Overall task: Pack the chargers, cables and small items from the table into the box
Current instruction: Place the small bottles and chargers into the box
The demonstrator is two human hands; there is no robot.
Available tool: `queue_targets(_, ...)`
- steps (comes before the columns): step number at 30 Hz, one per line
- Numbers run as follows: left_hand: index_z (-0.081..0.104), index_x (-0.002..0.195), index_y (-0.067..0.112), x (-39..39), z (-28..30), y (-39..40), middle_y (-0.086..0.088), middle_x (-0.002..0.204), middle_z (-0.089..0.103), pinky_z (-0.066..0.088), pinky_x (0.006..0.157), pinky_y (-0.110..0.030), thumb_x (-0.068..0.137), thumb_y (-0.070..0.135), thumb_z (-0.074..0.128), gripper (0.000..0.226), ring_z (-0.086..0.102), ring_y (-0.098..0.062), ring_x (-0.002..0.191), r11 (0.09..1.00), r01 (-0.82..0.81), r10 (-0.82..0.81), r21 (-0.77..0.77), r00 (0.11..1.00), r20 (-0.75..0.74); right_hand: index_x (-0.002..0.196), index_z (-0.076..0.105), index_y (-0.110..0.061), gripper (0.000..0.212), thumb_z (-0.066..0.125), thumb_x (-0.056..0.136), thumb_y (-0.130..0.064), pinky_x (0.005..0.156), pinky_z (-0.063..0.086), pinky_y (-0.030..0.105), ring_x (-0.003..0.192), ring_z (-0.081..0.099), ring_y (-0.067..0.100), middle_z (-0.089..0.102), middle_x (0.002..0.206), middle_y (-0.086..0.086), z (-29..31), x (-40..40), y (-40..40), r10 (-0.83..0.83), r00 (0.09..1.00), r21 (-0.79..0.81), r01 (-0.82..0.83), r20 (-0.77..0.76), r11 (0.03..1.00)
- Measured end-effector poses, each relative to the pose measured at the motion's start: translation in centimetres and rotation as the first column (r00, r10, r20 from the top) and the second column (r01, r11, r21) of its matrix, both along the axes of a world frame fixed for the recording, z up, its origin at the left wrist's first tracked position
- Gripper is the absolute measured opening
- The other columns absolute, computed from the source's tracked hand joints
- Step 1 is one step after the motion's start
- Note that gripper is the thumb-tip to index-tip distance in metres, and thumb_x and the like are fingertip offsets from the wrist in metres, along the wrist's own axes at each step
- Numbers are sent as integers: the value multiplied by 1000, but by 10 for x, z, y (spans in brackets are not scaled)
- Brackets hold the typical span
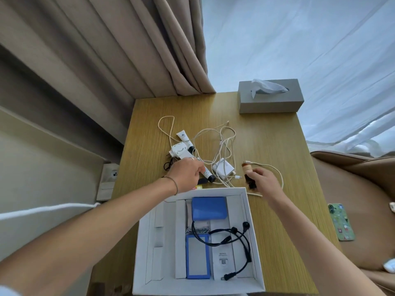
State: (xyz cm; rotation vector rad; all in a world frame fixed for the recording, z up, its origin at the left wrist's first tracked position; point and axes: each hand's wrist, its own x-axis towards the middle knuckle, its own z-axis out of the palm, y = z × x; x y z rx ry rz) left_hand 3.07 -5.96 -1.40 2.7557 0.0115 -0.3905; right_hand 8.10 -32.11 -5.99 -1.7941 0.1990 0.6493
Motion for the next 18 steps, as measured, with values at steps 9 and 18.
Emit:
queue_targets(9, 59, 124, 21, 31, -31, -13, -3, 113, 65, 45, 79, -33, 86, -2, 51, 45, 62, -26, 101, 886, 357, -329, 296, 934, -139, 88, 73, -22, 12, 65, 96, -22, 66, 58, 33, 76, 71, 18, 76, 73, -2, 62, -8, 13, -33, 998, 160, 41, -55, 986)
queue_targets(18, 55, 120, 11, 44, -50, -20, -7, 103, 67, 38, 60, -36, 88, 4, 59, 33, 62, -27, 91, 555, 630, -648, 543, 737, -193, 95, 75, -14, 15, 64, 96, -23, 71, 55, 37, 83, 70, 24, 75, 86, 8, 89, -26, 20, -33, 998, 219, 45, -60, 975)
